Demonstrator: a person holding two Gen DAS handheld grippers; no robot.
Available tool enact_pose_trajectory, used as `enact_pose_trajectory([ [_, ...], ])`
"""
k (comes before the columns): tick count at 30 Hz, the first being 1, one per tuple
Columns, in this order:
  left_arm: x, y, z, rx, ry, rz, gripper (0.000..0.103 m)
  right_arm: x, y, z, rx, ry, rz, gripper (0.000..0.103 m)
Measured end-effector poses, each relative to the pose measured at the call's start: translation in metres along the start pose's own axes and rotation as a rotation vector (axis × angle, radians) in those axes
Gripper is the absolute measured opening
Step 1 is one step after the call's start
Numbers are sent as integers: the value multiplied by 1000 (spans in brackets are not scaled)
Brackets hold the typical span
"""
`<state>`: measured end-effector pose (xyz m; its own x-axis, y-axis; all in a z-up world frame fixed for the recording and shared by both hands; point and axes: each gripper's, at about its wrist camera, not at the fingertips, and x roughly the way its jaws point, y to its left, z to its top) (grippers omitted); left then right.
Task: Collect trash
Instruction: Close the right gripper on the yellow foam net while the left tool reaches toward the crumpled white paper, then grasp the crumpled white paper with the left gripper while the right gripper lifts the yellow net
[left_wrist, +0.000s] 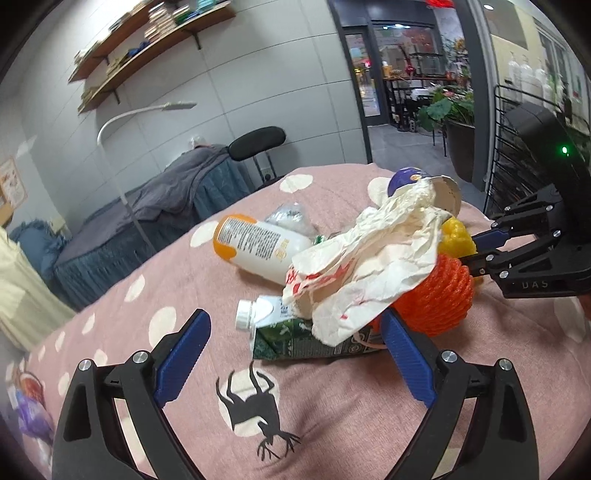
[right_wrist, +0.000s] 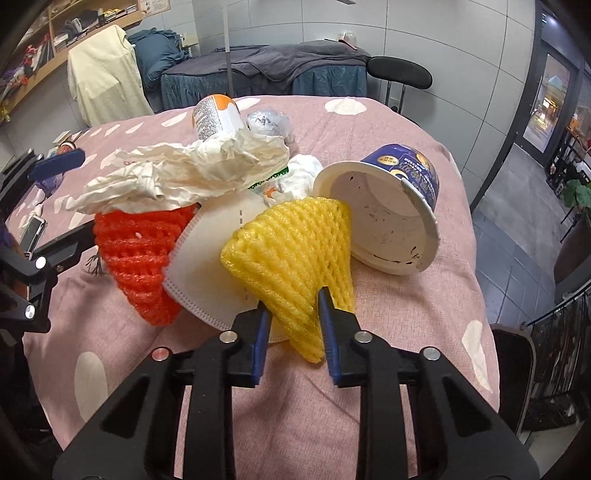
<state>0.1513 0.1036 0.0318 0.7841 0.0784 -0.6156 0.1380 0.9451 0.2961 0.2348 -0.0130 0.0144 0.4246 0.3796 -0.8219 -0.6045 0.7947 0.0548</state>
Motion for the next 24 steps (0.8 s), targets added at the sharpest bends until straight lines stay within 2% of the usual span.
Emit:
enact_pose_trajectory([
  [1, 1, -3, 2, 23, -8, 11, 86, -2, 1, -1, -1, -6, -1, 21],
  [3, 5, -8, 6, 67, -7, 23, 71, -10, 3, -3, -4, -23, 1, 21],
  [7, 15, -11, 12, 98, 13, 2, 57, -24, 7, -7, -8, -52, 2, 17],
  [9, 19, -10, 11, 90, 20, -13, 32, -30, 9, -10, -14, -67, -9, 16],
  [11, 20, -10, 9, 56, 27, -40, 16, -33, 9, -12, -13, -81, -19, 15],
  [18, 10, -4, 6, -34, 5, -38, 3, -44, 0, -23, 43, -120, 7, 14],
  [24, -17, 3, 14, -111, -66, -25, 3, -61, -7, -34, 93, -166, 21, 14],
])
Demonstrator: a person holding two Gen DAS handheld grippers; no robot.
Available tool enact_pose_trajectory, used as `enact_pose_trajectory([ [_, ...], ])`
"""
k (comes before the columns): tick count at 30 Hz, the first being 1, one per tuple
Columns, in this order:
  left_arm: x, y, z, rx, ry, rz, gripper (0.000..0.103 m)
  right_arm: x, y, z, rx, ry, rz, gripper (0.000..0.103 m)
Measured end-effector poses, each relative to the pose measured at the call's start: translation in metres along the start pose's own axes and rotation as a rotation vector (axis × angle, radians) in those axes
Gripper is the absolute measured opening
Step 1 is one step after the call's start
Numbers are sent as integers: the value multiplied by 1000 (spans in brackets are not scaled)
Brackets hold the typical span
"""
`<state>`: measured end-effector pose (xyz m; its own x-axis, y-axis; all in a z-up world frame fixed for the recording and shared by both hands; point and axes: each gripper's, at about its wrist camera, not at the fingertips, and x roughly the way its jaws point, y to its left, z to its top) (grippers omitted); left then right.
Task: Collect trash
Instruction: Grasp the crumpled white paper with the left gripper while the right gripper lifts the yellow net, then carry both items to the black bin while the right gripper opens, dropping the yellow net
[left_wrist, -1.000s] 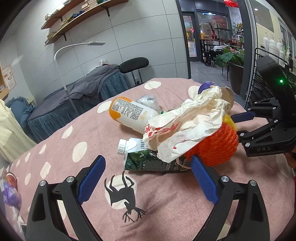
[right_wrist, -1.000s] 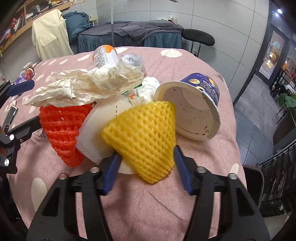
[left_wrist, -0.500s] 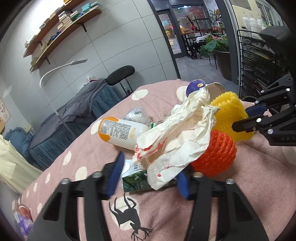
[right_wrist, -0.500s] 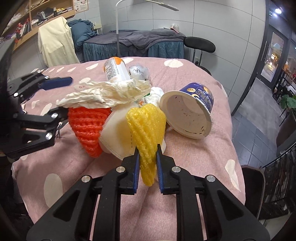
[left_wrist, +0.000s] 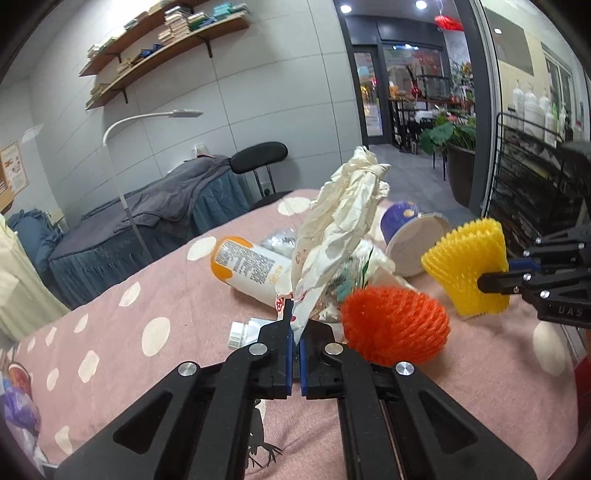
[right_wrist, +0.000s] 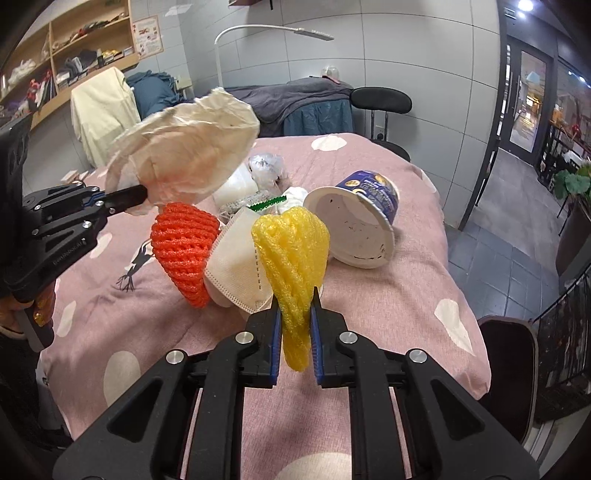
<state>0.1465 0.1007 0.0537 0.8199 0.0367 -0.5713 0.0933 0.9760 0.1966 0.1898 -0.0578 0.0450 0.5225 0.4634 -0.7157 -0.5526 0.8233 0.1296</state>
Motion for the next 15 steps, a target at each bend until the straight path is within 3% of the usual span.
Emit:
enact_pose_trajectory([
  [8, -36, -20, 19, -35, -106, -57, 3, -32, -16, -14, 81, -77, -12, 14],
  [15, -45, -67, 36, -12, -157, -192, 3, -70, -61, -32, 205, -157, -76, 14],
])
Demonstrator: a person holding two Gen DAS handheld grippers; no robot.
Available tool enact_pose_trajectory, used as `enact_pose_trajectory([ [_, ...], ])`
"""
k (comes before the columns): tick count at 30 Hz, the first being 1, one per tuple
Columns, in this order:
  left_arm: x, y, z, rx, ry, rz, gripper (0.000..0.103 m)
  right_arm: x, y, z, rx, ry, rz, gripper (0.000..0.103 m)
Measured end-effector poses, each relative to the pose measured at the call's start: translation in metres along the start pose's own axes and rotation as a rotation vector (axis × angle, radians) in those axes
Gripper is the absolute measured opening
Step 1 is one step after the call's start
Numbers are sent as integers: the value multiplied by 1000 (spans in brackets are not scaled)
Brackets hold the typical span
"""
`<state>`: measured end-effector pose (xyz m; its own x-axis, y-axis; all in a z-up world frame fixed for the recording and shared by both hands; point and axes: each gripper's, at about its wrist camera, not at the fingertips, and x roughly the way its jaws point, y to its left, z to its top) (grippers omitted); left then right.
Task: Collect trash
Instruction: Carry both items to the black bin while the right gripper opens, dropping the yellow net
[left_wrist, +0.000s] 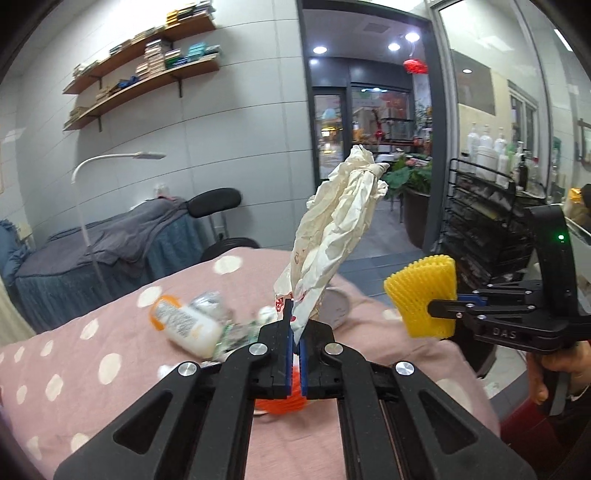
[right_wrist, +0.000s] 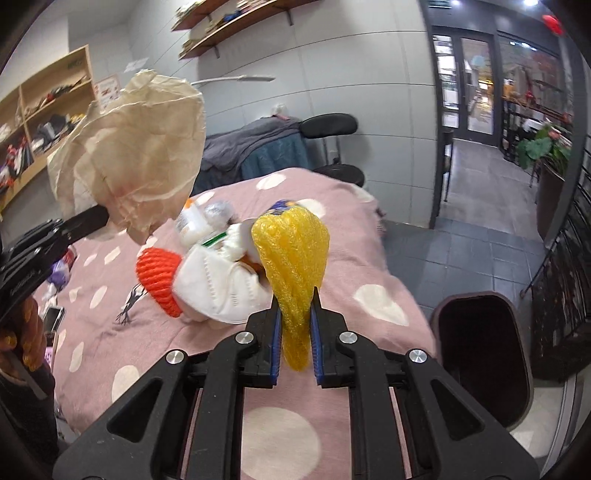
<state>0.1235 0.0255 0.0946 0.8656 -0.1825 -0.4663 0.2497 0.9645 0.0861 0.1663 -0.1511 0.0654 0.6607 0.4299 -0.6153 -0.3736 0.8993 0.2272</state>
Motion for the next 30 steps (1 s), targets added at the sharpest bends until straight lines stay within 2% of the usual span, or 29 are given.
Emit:
enact_pose_trajectory([
  [6, 26, -51, 10, 35, 8, -127, 3, -23, -51, -12, 98, -26, -109, 14],
  [11, 48, -89, 7, 69, 43, -213, 3, -19, -103, -32, 182, 9, -238, 14],
  [14, 62, -109, 3, 85, 74, -260, 3, 3, -140, -50, 249, 71, -311, 14],
  [17, 74, -127, 1, 108, 102, -286, 3, 29, -186, -73, 367, 153, -346, 14],
  [21, 87, -148, -1, 134, 135, -318, 3, 63, -229, -99, 453, 235, -397, 14],
  [29, 102, -173, -8, 172, 182, -349, 3, 112, -270, -132, 532, 314, -453, 14],
  [30, 103, -177, -9, 178, 186, -351, 3, 116, -274, -135, 541, 320, -458, 19],
])
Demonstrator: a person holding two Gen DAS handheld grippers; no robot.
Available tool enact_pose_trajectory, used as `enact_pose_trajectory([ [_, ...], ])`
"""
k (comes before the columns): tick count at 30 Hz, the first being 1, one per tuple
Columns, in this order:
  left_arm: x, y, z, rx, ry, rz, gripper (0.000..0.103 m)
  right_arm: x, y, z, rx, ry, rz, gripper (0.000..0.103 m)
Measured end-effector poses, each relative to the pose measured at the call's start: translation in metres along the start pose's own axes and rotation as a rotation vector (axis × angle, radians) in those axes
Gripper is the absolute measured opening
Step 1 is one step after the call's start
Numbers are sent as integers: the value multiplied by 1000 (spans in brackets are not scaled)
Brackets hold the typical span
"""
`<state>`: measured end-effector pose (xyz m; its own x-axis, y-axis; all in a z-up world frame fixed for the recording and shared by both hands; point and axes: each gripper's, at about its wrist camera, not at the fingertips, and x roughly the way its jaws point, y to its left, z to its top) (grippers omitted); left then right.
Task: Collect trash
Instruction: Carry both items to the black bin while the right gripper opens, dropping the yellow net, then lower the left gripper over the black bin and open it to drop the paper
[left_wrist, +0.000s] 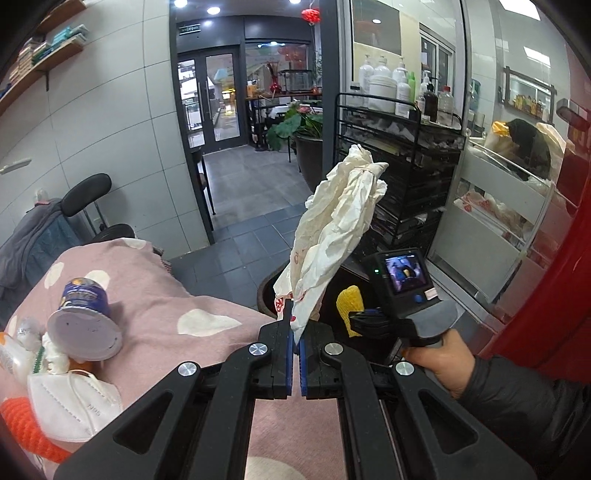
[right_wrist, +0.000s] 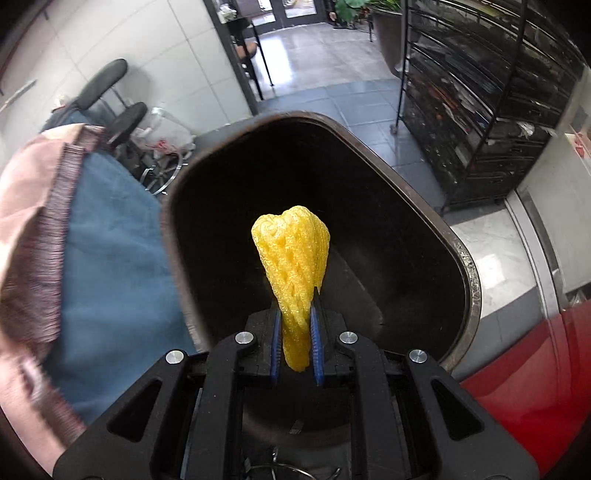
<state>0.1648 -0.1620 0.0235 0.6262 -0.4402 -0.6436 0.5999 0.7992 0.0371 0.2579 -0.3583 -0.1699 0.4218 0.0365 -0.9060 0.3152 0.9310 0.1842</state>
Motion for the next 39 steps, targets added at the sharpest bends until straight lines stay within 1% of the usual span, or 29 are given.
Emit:
enact_pose_trajectory([
  [1, 3, -3, 0, 6, 6, -3, 3, 3, -1, -1, 11, 3, 5, 32],
  [2, 5, -4, 1, 10, 12, -8, 3, 4, -4, -2, 26, 1, 7, 44],
  [3, 7, -6, 1, 13, 19, -13, 3, 3, -7, -3, 44, -9, -5, 70],
  [4, 10, -6, 1, 13, 27, -19, 3, -2, -10, -5, 55, -26, -16, 78],
  [5, 14, -7, 2, 14, 35, -23, 3, -8, -11, -7, 57, -48, -25, 78],
  [10, 32, -16, 3, 17, 74, -46, 3, -35, -17, -18, 53, -95, -23, 78],
  [14, 51, -29, 9, 30, 104, -63, 3, -56, -27, -32, 72, -130, -42, 80],
  [17, 69, -38, 11, 35, 157, -91, 3, -70, -36, -46, 93, -151, -55, 80],
  [20, 90, -47, 10, 42, 216, -103, 3, -84, -44, -55, 110, -175, -78, 80],
  [25, 130, -59, 11, 26, 370, -137, 3, -100, -60, -69, 140, -201, -117, 82],
  [28, 145, -65, 9, 44, 410, -115, 3, -106, -72, -76, 178, -203, -132, 83],
  [31, 159, -66, 5, 15, 468, -135, 3, -110, -84, -84, 206, -194, -149, 83],
  [35, 171, -71, 0, 34, 493, -100, 3, -115, -94, -90, 226, -199, -157, 83],
  [37, 178, -72, -4, 32, 505, -93, 4, -116, -97, -92, 230, -202, -156, 84],
  [38, 181, -72, -6, 26, 515, -96, 8, -117, -98, -92, 233, -204, -156, 84],
  [39, 183, -72, -8, 24, 524, -100, 21, -117, -100, -91, 236, -206, -155, 84],
])
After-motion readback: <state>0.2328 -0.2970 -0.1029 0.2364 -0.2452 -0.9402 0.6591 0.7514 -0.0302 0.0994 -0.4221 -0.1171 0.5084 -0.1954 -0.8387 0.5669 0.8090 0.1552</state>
